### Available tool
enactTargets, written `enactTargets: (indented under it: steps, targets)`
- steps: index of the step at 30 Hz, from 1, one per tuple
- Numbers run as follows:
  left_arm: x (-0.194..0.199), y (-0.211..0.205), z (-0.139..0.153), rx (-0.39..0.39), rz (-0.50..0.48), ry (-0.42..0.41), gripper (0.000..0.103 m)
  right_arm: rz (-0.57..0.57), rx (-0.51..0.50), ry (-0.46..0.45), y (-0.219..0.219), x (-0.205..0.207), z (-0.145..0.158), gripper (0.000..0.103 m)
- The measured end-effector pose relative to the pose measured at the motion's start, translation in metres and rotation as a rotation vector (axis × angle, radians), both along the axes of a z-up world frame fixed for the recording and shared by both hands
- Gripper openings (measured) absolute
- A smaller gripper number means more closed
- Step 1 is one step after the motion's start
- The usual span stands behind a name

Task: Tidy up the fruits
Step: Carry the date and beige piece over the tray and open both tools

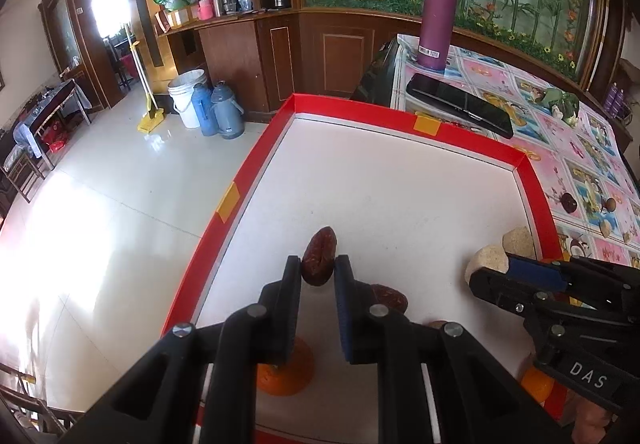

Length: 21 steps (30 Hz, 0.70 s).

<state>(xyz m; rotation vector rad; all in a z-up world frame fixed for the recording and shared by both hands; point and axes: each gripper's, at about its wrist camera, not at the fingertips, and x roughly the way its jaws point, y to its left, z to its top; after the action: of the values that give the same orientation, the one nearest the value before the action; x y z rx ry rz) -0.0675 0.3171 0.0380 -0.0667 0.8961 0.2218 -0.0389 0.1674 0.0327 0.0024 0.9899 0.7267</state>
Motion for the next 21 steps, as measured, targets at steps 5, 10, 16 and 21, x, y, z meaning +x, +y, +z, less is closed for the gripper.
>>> enactTargets:
  steps: [5,10,16,21]
  targets:
    - [-0.001,-0.002,-0.003,0.006,-0.009,0.014,0.019,-0.024,-0.030,-0.012,0.002,0.000,-0.001,0.025]
    - [0.000,0.000,-0.006,0.006,0.001,0.039,0.019,-0.024,-0.052,0.000,0.004,0.003,-0.001,0.026]
    - [-0.003,-0.002,-0.005,0.025,0.029,0.058,0.037,0.002,-0.047,0.016,0.003,0.003,-0.003,0.027]
    - [-0.010,-0.007,0.003,0.030,0.050,0.036,0.064,-0.019,0.041,0.025,-0.020,0.002,0.004,0.028]
